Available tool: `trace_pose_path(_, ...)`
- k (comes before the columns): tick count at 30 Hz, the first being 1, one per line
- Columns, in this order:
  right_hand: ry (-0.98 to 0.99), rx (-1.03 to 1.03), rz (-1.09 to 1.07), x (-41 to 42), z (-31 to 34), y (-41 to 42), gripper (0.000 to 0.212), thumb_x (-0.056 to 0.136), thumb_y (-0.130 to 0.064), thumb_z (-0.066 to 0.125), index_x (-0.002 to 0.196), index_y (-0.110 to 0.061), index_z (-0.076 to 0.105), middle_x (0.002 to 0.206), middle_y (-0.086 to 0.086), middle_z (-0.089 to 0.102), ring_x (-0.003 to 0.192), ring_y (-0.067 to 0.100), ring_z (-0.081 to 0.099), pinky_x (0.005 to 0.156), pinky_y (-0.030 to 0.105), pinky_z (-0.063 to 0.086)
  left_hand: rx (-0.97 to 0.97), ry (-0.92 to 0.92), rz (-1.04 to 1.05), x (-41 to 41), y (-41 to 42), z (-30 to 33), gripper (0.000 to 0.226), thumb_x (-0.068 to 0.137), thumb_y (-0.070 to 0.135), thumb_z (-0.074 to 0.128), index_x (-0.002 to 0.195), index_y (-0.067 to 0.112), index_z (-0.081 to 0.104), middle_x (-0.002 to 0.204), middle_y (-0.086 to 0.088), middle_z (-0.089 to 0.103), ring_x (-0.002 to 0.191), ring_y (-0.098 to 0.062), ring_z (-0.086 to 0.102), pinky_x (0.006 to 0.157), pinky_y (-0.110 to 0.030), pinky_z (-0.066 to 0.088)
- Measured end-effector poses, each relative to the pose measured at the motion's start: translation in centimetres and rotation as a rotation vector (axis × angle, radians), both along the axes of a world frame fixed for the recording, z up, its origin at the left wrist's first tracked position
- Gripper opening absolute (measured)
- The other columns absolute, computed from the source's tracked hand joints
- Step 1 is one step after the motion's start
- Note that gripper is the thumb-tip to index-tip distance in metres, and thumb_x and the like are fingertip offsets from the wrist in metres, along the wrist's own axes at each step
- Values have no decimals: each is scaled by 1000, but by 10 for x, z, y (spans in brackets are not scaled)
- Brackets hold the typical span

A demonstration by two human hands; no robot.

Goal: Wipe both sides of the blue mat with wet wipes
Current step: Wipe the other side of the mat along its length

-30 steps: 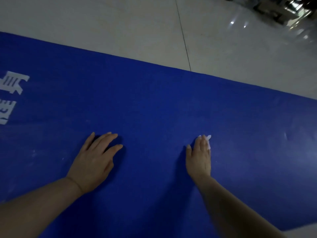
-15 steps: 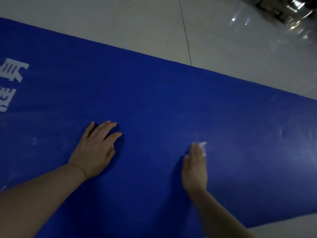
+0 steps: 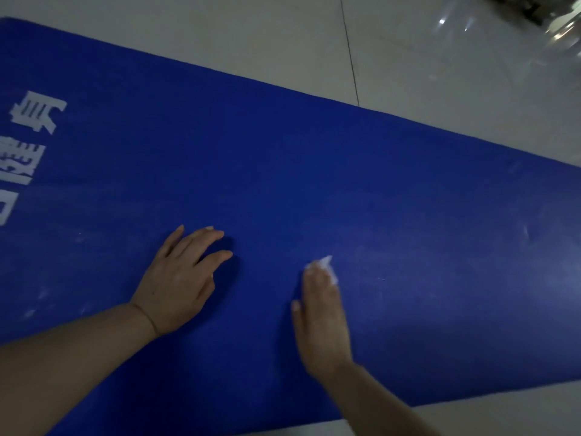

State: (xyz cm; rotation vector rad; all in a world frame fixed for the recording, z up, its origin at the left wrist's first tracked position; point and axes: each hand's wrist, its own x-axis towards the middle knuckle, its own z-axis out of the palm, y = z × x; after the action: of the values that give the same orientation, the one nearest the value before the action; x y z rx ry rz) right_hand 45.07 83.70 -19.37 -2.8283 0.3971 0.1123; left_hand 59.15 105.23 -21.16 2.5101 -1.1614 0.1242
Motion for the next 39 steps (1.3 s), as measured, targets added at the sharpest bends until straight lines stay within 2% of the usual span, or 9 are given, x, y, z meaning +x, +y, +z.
trace_pose_path(3,-4,-9,250,-12,2,9,58,98,-33,27,149,-8,22,158,6,9,146,16,4,118,30,5,21,-7,-92,-20,17,0,38,85,18,38,119,16,55,135,-15,51,128,-28,43,116,-47,16)
trace_pose_path(7,11,-33,-337,-21,3,-56,54,101,-27,27,150,-7,17,158,6,1,146,15,-1,120,31,2,64,-14,-112,-29,36,-7,38,86,17,39,117,12,60,135,-17,52,128,-30,43,116,-49,17)
trace_pose_path(9,63,-38,-433,-24,2,-54,58,101,-34,21,151,-6,12,159,7,0,146,15,-6,120,32,-1,74,4,-96,-28,34,-9,39,86,19,38,118,12,59,136,-16,50,129,-30,42,115,-51,19)
trace_pose_path(15,62,1,123,-42,6,14,60,97,-38,20,151,-14,15,159,1,4,146,10,-3,120,31,3,96,0,-105,-29,33,-8,40,86,20,37,118,13,60,136,-16,50,128,-29,42,115,-49,15)
trace_pose_path(21,37,-75,-476,-49,-2,-17,55,101,-31,21,151,-7,15,159,6,4,146,16,-2,120,36,4,75,1,-76,-30,32,-6,39,86,20,36,120,13,55,135,-15,49,129,-30,42,115,-50,17)
trace_pose_path(28,23,-25,79,-62,2,102,63,87,-33,37,145,-7,36,154,9,26,144,21,21,113,35,19,73,-5,-62,-31,32,-6,39,86,19,36,121,15,50,135,-15,49,128,-30,41,113,-51,20)
trace_pose_path(34,71,-52,-455,-85,1,20,55,100,-34,19,147,-18,-2,160,5,-1,143,7,-13,120,35,2,77,-6,-64,-31,32,-7,38,86,20,36,121,14,51,135,-15,48,128,-30,42,115,-49,17)
trace_pose_path(36,51,-84,-404,-85,2,44,58,98,-34,26,149,-15,7,159,8,9,146,14,-3,120,37,6,77,-1,-69,-30,31,-7,38,86,20,36,121,15,50,135,-16,49,128,-30,42,115,-49,17)
trace_pose_path(39,31,-12,-43,-86,0,109,67,86,-36,39,146,-7,32,155,11,25,144,23,18,114,38,16,94,1,-72,-31,32,-6,38,86,20,35,121,15,50,135,-17,50,128,-30,41,115,-48,16)
